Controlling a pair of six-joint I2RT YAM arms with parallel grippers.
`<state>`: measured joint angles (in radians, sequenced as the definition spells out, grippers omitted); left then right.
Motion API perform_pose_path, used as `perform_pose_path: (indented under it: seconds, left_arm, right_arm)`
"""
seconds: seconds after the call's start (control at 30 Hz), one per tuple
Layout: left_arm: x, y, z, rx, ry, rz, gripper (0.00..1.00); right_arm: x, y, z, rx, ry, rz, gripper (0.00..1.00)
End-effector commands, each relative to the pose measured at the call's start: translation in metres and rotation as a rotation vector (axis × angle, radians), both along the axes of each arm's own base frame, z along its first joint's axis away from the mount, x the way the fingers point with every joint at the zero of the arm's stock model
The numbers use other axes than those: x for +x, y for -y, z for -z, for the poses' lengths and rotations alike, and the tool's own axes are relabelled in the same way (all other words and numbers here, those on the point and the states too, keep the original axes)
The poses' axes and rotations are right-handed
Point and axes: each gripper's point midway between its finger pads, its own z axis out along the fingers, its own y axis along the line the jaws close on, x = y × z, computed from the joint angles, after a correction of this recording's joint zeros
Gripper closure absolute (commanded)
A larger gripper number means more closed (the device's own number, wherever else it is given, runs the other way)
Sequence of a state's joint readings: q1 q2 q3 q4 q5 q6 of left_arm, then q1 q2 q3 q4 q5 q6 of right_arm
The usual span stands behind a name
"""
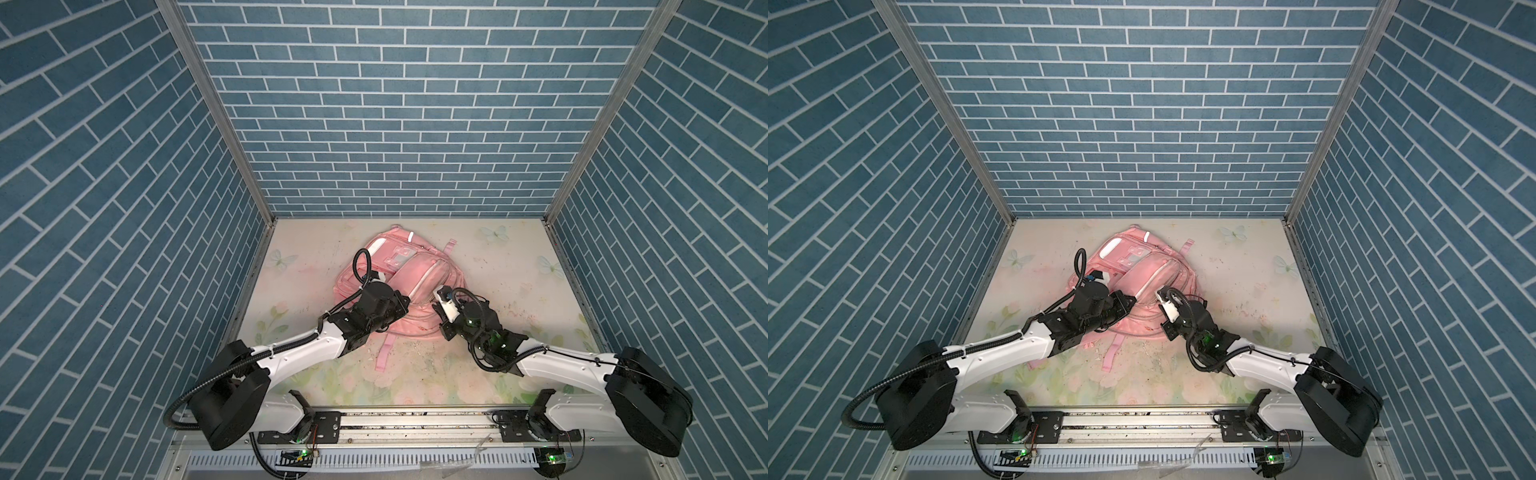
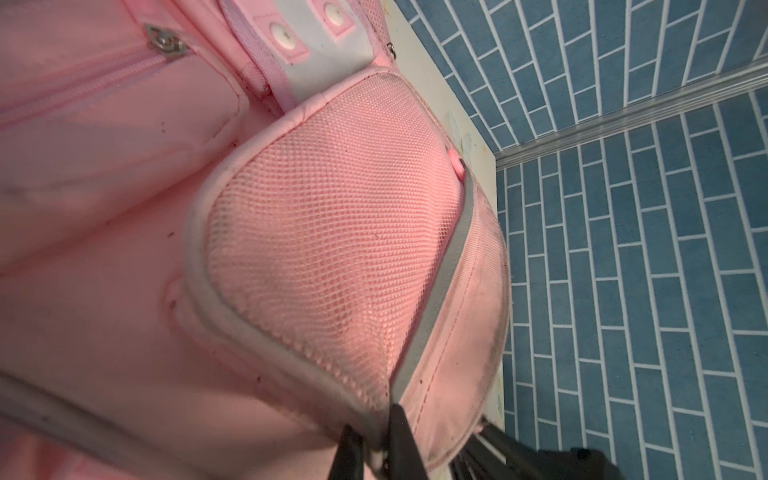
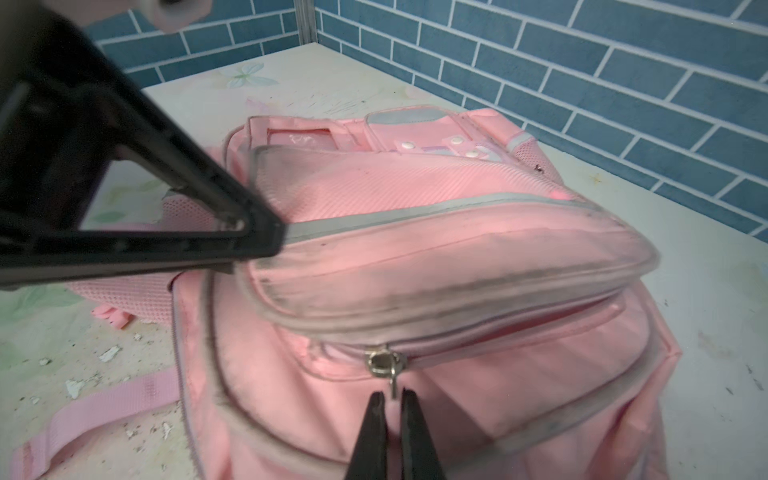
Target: Pack the student bag
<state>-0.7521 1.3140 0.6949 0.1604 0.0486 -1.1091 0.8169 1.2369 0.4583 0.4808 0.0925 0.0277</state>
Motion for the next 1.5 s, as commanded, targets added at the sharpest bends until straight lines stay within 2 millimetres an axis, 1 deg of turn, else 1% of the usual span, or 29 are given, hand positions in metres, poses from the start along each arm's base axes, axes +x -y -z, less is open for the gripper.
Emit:
perform_pose_path:
  seconds: [0.0,0.1,0.2,0.27,0.37,0.43,0.5,0.53,0.6,0.63,0.67,0.77,0.83,0.9,0.93,1.0,1.1,1.17,1.23,1.3,1.37,1.47]
  left_arm:
    - [0.004,-0.038,0.001,0.144,0.066,-0.012,1.0]
    - [0.004,-0.05,0.004,0.16,0.058,0.021,1.0]
    - [0.008,-0.057,0.007,0.183,0.044,0.059,1.0]
    - [0.016,-0.066,0.008,0.217,0.033,0.07,1.0]
    - [0.032,-0.085,0.005,0.276,0.03,0.08,1.0]
    - [0.046,-0.099,0.0,0.312,0.033,0.078,1.0]
    - [0.059,-0.108,-0.007,0.325,0.033,0.071,1.0]
    - [0.064,-0.112,-0.01,0.319,0.026,0.063,0.91]
    - [0.069,-0.114,-0.015,0.296,0.014,0.039,0.64]
    - [0.067,-0.112,-0.017,0.271,0.009,0.029,0.57]
    - [0.065,-0.111,-0.021,0.228,0.006,0.014,0.52]
    - [0.046,-0.109,-0.025,0.11,-0.01,-0.052,0.44]
    - [0.031,-0.104,-0.032,0.049,0.007,-0.111,0.35]
    - [0.017,-0.092,-0.037,-0.023,0.022,-0.139,0.3]
    - [0.011,-0.084,-0.04,-0.06,0.022,-0.141,0.29]
    - [0.002,-0.069,-0.04,-0.109,0.01,-0.142,0.29]
    - [-0.005,-0.046,-0.044,-0.154,0.016,-0.15,0.29]
    - [-0.005,-0.035,-0.046,-0.155,0.026,-0.146,0.3]
    - [-0.004,-0.025,-0.04,-0.152,0.017,-0.138,0.31]
    - [-0.002,-0.016,-0.034,-0.166,0.0,-0.127,0.35]
    - [0.001,-0.01,-0.031,-0.168,0.001,-0.129,0.41]
    - [0.004,-0.005,-0.023,-0.145,0.005,-0.135,0.54]
  right_arm:
    - [0.026,0.039,-0.015,0.078,-0.013,0.148,1.0]
    - [0.04,0.053,-0.017,0.073,-0.017,0.173,1.0]
    - [0.045,0.055,-0.011,0.005,-0.025,0.155,1.0]
    - [0.039,0.048,-0.011,-0.002,-0.04,0.098,1.0]
    - [0.018,0.028,-0.018,0.05,-0.044,-0.028,1.0]
    - [0.002,0.012,-0.021,0.067,-0.016,-0.086,1.0]
    - [-0.005,0.0,-0.022,0.07,-0.002,-0.101,1.0]
    - [-0.007,-0.006,-0.021,0.072,-0.01,-0.105,1.0]
    - [-0.006,-0.014,-0.02,0.086,-0.034,-0.096,1.0]
    - [-0.007,-0.019,-0.018,0.091,-0.042,-0.102,1.0]
    - [-0.008,-0.023,-0.016,0.09,-0.045,-0.106,1.0]
    - [-0.013,-0.037,-0.013,0.076,-0.045,-0.133,1.0]
    - [-0.016,-0.042,-0.011,0.062,-0.045,-0.148,1.0]
    - [-0.02,-0.045,-0.009,0.055,-0.043,-0.161,1.0]
    - [-0.022,-0.046,-0.009,0.05,-0.041,-0.166,1.0]
    - [-0.023,-0.045,-0.01,0.049,-0.037,-0.167,1.0]
    - [-0.025,-0.043,-0.008,0.051,-0.038,-0.165,1.0]
    - [-0.026,-0.041,-0.007,0.05,-0.039,-0.162,1.0]
    - [-0.026,-0.04,-0.006,0.052,-0.041,-0.153,1.0]
    - [-0.026,-0.039,-0.005,0.052,-0.039,-0.148,1.0]
    - [-0.026,-0.039,-0.007,0.056,-0.037,-0.149,1.0]
    - [-0.026,-0.035,-0.005,0.056,-0.041,-0.134,1.0]
